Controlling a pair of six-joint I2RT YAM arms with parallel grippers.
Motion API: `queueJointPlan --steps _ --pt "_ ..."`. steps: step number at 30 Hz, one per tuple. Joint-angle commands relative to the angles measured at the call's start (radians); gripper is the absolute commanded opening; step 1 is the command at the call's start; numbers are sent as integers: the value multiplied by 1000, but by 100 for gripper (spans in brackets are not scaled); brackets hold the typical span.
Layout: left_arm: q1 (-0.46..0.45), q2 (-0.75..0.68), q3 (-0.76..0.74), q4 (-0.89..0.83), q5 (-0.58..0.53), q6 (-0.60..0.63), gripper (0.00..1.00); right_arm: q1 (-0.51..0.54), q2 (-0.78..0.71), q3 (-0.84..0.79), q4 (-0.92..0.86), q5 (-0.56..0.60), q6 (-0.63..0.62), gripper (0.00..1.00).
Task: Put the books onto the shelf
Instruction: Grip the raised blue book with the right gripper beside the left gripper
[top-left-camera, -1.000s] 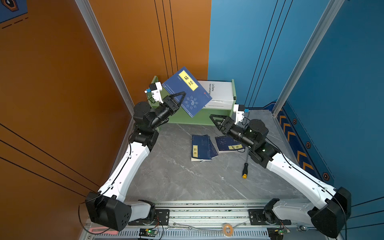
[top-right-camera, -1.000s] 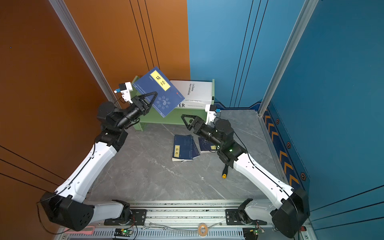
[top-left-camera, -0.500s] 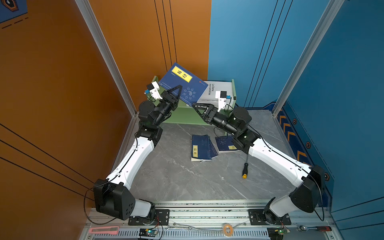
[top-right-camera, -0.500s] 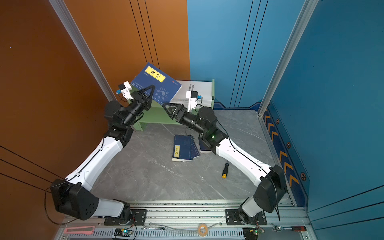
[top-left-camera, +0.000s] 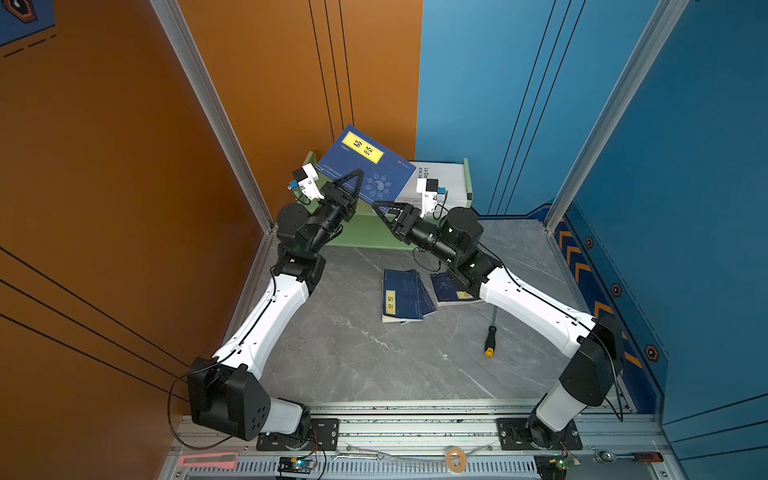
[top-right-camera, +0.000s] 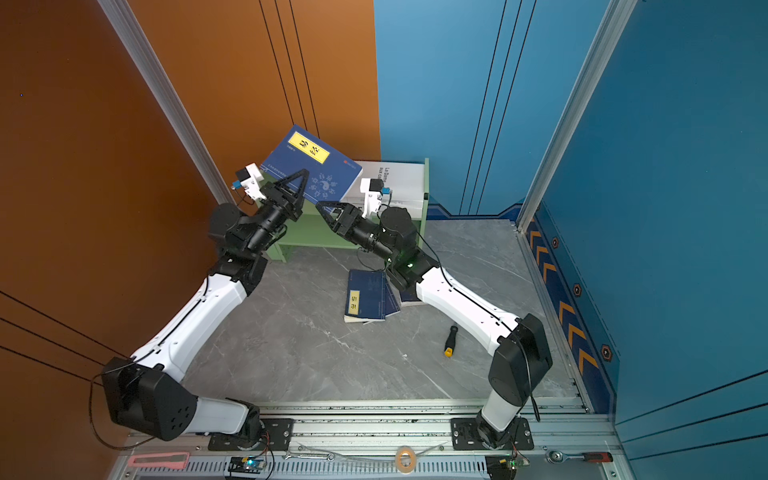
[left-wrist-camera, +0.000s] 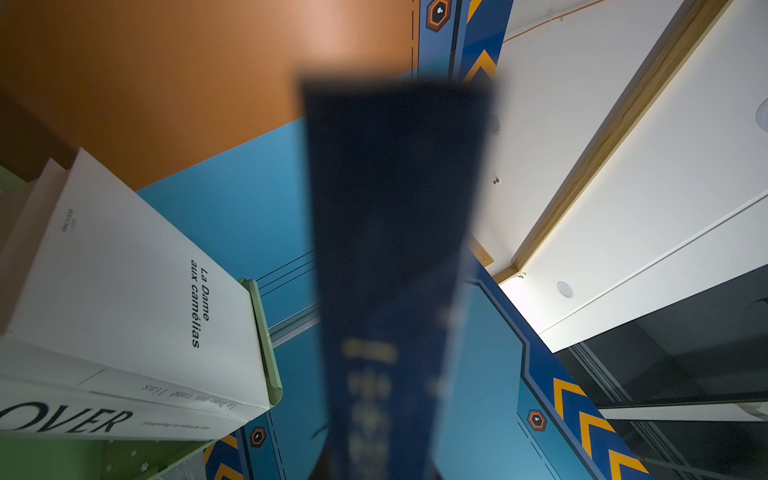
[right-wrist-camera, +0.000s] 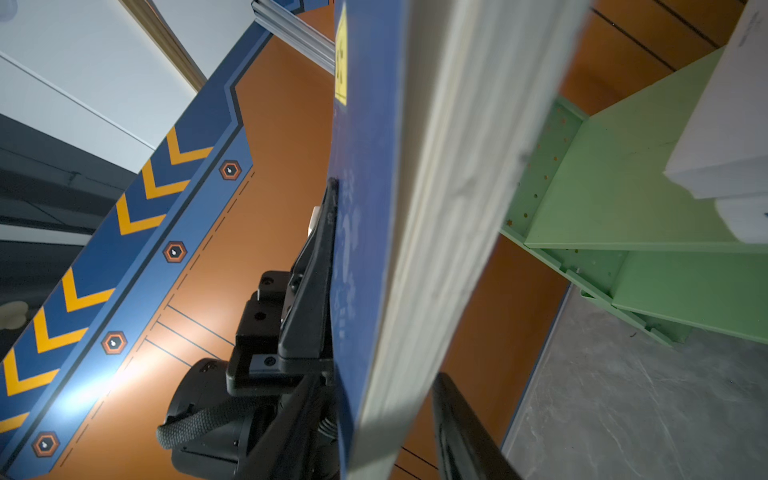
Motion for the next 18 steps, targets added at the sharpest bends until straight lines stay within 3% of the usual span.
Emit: queueJointPlan --steps 1,8,15,18 --pt "-8 -37 3 74 -14 1 0 0 33 37 82 33 58 32" --pt "-8 -33 13 74 12 9 5 -12 43 39 77 40 76 8" --pt "61 -19 50 -23 139 60 43 -103 3 41 63 -134 110 6" --pt "109 -5 65 -39 245 65 54 -147 -28 40 27 -242 110 6"
